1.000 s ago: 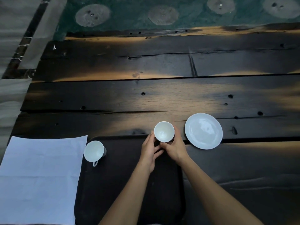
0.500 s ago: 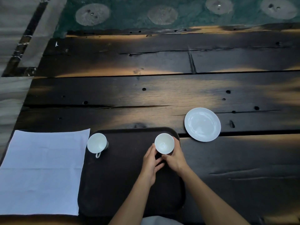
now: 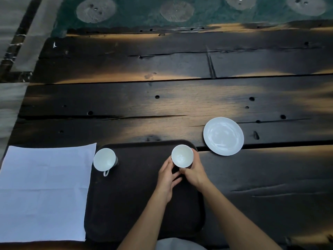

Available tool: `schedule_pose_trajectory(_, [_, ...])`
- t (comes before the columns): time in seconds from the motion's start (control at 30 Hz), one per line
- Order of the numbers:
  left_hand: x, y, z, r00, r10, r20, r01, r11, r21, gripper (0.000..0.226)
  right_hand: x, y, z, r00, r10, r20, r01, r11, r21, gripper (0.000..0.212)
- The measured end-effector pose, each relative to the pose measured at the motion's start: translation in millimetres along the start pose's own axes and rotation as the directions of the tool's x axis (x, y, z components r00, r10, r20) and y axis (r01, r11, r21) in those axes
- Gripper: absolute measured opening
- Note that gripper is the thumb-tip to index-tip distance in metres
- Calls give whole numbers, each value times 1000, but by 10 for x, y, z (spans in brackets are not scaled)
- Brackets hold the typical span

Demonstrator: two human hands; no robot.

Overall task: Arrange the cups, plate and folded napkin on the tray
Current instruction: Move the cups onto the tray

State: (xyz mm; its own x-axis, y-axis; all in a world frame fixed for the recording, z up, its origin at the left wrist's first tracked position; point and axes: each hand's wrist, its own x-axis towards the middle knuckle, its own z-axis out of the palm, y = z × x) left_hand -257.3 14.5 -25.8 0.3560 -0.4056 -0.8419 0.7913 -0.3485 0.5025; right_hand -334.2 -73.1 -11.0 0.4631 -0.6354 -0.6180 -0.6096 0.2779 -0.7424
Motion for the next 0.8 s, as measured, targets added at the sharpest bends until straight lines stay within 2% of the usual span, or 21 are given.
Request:
schedule_pose_trajectory(0.5, [37, 51, 66, 1000, 28, 1, -28, 999, 37, 42, 82, -29, -72, 997, -63, 41, 64, 998, -11, 89])
schedule_pose_trajectory(0.8, [-11, 114, 99, 999, 36, 28, -38, 998, 57, 41, 197, 48, -105, 997, -58, 53, 62, 995, -73, 86])
